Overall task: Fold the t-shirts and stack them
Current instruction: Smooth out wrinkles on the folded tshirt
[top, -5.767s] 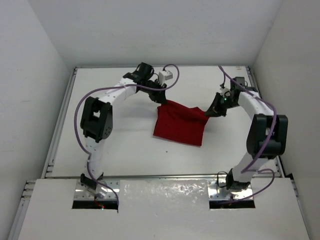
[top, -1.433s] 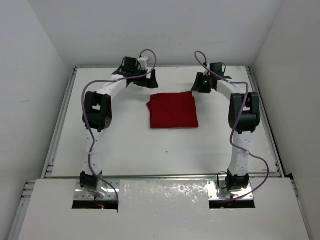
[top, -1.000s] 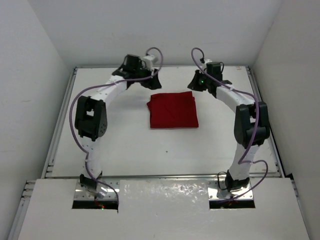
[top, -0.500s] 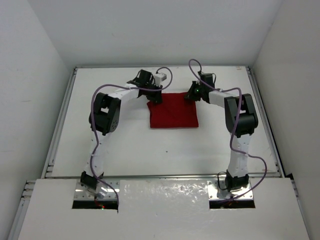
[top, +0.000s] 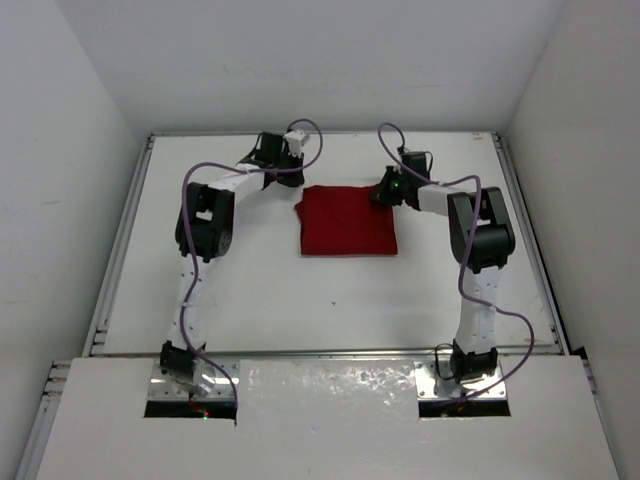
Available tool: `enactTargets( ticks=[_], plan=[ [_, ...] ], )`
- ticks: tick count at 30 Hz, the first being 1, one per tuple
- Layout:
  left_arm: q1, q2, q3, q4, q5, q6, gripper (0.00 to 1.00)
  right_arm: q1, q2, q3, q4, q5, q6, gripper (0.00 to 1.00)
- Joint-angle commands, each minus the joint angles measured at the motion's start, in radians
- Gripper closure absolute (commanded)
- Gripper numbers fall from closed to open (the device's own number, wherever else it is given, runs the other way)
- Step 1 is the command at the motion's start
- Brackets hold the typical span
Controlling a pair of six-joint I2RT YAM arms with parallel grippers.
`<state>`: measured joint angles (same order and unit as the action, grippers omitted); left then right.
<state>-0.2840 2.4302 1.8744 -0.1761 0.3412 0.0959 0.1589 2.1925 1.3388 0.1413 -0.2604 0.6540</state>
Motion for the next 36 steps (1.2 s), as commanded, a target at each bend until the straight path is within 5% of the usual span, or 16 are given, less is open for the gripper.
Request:
enactTargets(
  ticks=[1,8,14,23,27,36],
  plan=[
    [0.005,0.042,0.057,-0.034,-0.067,0.028,0.94,-0.031,-0.030,0.019,-0.049,0.099,-0.048,1.00],
    [0.032,0.020,0.144,-0.062,-0.084,0.027,0.94,-0.059,-0.036,0.130,-0.138,0.133,-0.089,1.00],
    [0.022,-0.124,0.230,-0.102,0.051,0.036,0.94,-0.039,-0.069,0.175,-0.146,0.044,-0.123,1.00],
    [-0.030,-0.362,-0.289,-0.064,0.419,-0.065,0.94,0.037,0.038,0.327,0.007,-0.258,-0.001,1.00],
    [-0.075,-0.416,-0.391,0.012,0.449,-0.071,0.94,0.097,0.153,0.457,-0.017,-0.293,0.048,1.00],
    [-0.083,-0.396,-0.520,0.081,0.371,-0.087,0.94,0.156,0.272,0.461,0.144,-0.428,0.190,1.00]
  ],
)
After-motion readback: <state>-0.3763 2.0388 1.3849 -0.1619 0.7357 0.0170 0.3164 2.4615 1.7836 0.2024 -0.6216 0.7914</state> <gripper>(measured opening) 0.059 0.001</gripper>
